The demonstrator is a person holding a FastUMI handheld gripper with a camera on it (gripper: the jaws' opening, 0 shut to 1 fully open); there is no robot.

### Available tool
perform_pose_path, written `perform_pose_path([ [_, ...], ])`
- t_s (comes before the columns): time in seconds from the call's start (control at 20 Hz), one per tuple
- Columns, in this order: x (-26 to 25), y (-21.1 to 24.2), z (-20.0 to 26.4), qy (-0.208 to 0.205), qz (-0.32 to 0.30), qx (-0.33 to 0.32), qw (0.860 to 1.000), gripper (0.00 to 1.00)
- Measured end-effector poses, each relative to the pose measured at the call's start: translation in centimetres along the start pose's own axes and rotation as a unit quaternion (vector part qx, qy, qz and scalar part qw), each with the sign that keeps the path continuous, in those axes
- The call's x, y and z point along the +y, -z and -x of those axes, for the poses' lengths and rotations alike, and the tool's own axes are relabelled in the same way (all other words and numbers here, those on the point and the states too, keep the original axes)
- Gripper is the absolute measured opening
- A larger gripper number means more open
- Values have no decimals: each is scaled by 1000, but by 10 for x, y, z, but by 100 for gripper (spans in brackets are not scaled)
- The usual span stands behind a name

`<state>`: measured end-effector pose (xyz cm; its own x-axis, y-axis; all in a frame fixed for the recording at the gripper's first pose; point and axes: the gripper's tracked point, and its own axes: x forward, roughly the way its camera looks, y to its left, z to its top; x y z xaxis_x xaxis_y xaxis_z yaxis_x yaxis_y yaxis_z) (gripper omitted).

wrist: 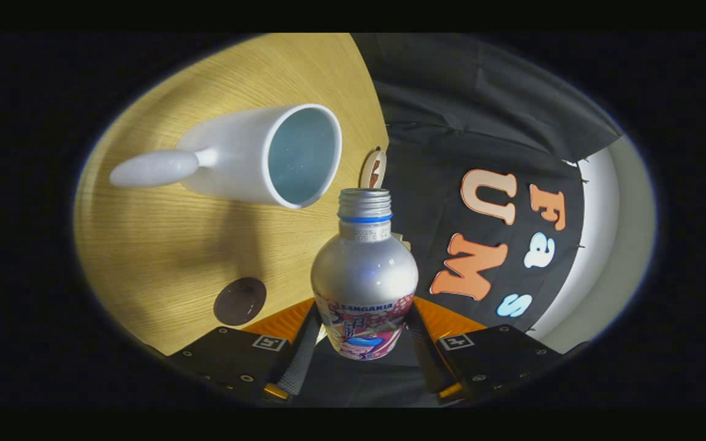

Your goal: Take the bottle from table, then pour the juice into the cup, finally place the bottle on the coaster

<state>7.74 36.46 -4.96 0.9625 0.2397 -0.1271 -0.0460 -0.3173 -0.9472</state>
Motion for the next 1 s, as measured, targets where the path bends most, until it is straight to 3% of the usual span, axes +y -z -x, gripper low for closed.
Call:
perform_pose_path([
  [0.3,-7,-1,1,4,54,-2,999,75],
  [1.0,-18,-3,-2,3,86,-4,996,74],
])
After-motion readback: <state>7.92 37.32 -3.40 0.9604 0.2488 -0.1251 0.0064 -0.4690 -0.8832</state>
